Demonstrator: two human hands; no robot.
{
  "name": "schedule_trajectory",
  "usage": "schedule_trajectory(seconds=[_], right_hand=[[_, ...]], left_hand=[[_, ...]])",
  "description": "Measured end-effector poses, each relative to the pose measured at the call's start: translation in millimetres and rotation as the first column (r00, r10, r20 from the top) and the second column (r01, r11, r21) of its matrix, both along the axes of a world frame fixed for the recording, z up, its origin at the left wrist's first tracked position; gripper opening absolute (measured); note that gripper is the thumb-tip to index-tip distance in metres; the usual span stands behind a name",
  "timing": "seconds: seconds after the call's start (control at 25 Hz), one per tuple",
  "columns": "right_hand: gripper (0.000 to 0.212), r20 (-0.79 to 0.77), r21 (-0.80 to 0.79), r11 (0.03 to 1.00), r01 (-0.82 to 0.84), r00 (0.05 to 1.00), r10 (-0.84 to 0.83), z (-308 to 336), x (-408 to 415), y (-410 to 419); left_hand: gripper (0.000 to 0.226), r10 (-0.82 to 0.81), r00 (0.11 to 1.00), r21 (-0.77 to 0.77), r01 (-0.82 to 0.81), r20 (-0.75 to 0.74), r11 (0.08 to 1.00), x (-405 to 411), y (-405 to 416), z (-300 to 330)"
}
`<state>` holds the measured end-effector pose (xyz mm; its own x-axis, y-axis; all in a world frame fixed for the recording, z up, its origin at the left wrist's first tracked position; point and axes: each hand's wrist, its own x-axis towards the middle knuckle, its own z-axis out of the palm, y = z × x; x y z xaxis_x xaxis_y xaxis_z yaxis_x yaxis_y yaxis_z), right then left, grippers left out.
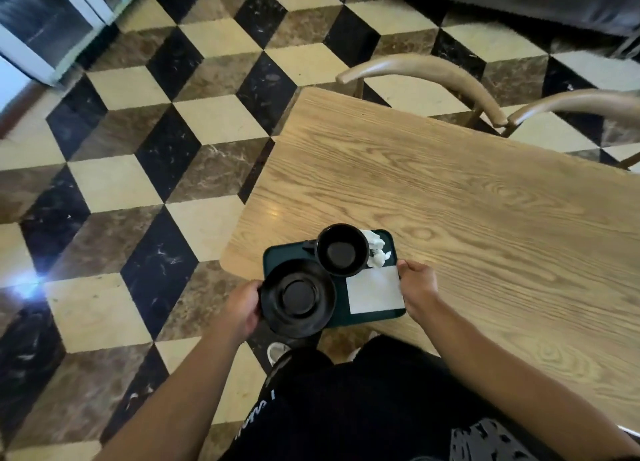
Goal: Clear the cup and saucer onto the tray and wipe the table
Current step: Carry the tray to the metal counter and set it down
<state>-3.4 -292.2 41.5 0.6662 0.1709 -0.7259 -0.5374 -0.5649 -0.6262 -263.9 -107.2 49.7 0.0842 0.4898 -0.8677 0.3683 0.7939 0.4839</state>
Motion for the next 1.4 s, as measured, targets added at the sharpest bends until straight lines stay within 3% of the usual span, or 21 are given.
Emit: schedule_trajectory(seconds=[0.24, 0.72, 0.88, 1.0, 1.4], right_hand=[[0.028, 0.029, -0.02, 0.998, -0.066, 0.997, 0.067, -1.5, -85.3, 73.4], [0.017, 0.019, -0.049, 0.959, -0.278, 0.96, 0.279, -13.7, -218.9, 223.5], [0.024, 0.014, -0.053, 0.933, -0.357, 0.934, 0.358, -19.5, -242.1, 275.0], [0.017, 0.006, -0.019, 0.929, -0.369, 0.929, 0.369, -29.5, -252.0, 314.5], [0.026, -0.047, 0.015, 0.945, -0.327, 0.944, 0.328, -32.3, -257.3, 461.6]], left_hand=[[0.03, 0.006, 1.0, 0.014, -0.007, 0.026, 1.0, -108.1, 53.5, -3.8], [0.023, 0.289, 0.957, 0.054, -0.29, 0.022, 0.955, -277.4, 124.2, -4.3], [0.019, 0.378, 0.926, 0.043, -0.377, -0.009, 0.925, -304.8, 151.5, -7.2], [0.017, 0.418, 0.908, 0.053, -0.416, -0.035, 0.908, -317.2, 185.4, -11.6], [0.011, 0.393, 0.914, 0.085, -0.385, -0.105, 0.919, -308.6, 352.9, 7.2]])
